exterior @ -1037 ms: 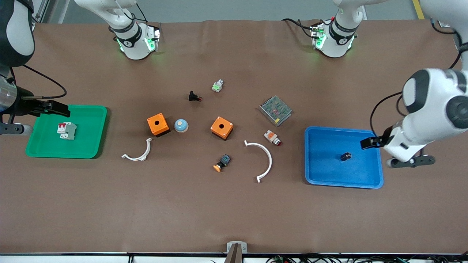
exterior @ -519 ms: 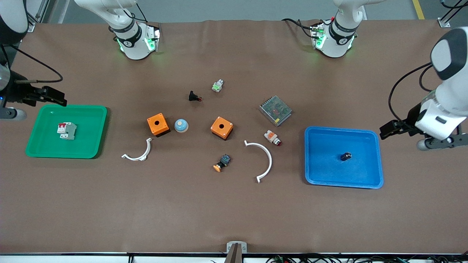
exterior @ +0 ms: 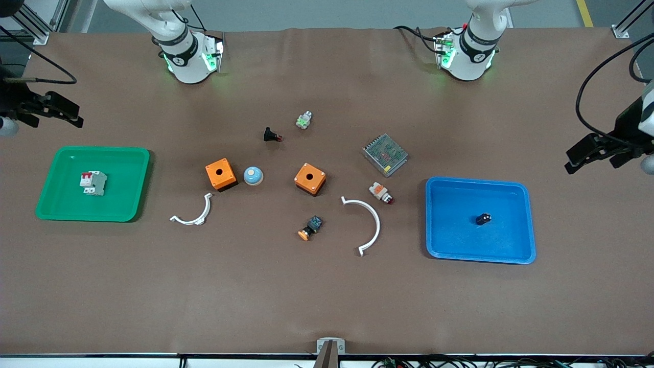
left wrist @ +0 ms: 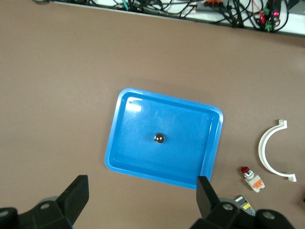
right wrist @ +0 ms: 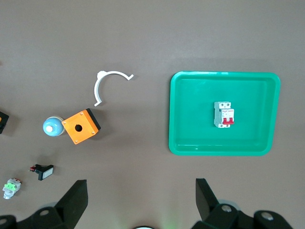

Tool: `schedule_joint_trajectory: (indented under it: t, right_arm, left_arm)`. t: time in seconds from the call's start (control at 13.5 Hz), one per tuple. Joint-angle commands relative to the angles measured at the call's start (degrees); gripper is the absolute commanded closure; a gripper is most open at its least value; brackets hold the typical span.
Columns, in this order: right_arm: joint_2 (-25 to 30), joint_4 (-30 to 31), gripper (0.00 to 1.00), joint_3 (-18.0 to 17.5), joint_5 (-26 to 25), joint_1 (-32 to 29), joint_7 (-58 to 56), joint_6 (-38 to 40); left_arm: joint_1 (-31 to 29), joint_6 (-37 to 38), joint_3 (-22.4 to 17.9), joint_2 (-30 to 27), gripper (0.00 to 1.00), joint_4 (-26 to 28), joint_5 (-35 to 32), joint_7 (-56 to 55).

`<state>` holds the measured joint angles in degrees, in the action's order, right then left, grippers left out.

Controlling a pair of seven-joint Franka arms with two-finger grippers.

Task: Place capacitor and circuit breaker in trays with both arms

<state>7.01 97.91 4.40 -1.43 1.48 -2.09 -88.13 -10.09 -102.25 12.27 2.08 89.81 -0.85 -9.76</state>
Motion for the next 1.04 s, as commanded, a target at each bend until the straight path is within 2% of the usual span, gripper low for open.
schedule_joint_trajectory:
  t: [0.0, 0.3, 0.59, 0.96]
  right_arm:
    - [2.7, 1.7, 0.0, -0.1, 0.2, -0.2, -0.3, -1.2]
    - [3.1, 1.8, 0.0, 0.6, 3.2, -0.5, -1.6, -2.3]
    - [3.1, 1.8, 0.0, 0.8, 2.6, -0.5, -3.4, -2.7]
    - [3.2, 1.8, 0.0, 0.3, 1.2, 0.1, -2.8, -2.7]
  left_arm:
    - [-0.6, 1.5, 0.3, 0.5, 0.01, -2.4, 1.0, 1.8]
    - [0.5, 1.7, -0.7, 0.3, 0.01, -2.4, 1.1, 2.8]
    - [10.7, 4.2, -11.2, -0.8, 0.01, -2.4, 1.1, 3.0]
    - [13.4, 4.2, -14.0, -0.8, 0.0, -2.4, 1.9, 2.9]
